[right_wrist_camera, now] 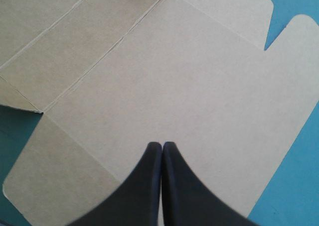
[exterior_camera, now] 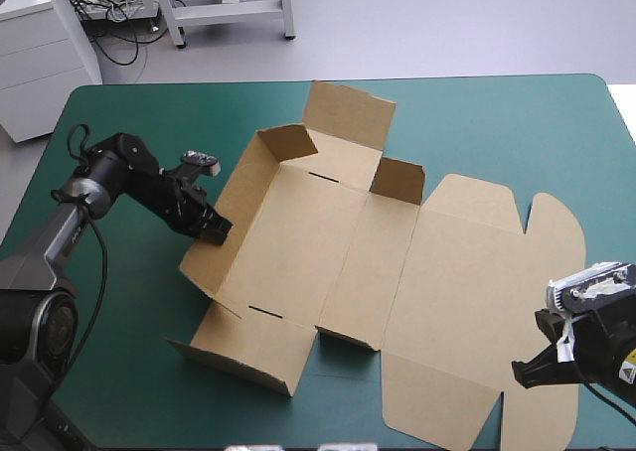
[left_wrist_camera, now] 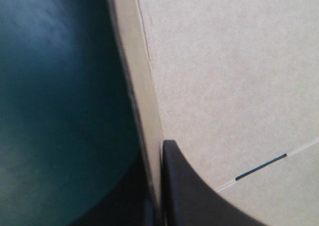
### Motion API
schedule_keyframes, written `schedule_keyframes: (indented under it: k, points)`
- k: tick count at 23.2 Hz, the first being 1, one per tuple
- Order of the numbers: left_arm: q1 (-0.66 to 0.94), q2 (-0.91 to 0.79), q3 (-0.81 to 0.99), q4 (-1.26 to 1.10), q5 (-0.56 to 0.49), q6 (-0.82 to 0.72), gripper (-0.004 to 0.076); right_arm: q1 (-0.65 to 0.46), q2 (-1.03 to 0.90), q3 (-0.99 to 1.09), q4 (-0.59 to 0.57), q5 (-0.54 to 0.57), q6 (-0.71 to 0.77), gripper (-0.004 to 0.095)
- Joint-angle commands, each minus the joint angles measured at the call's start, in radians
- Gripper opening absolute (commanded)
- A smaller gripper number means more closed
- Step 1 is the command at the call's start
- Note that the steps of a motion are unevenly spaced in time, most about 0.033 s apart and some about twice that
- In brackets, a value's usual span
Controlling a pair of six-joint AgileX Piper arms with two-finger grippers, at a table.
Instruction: Fold the box
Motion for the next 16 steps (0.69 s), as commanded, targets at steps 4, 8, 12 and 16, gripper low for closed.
schedule_keyframes:
  k: [4,8,12,16]
  points:
    - [-0.192,-0.045,-0.394,0.248,-0.005,-0.048,-0.0032,-0.001,0.004,-0.022,0.005,-0.100,-0.002,-0.0018]
    - [-0.303,-0.045,-0.582,0.386,-0.015,-0.048,-0.0032,-0.001,0.004,-0.022,0.012,-0.100,-0.002,-0.0018]
    - [-0.383,-0.045,-0.631,0.559,-0.066,-0.044,-0.0032,-0.001,0.004,-0.022,0.017,-0.110,-0.002,-0.0018]
    - [-0.482,-0.045,-0.606,0.676,-0.134,0.035,-0.0032,-0.001,0.004,-0.022,0.023,-0.136,-0.002,-0.0018]
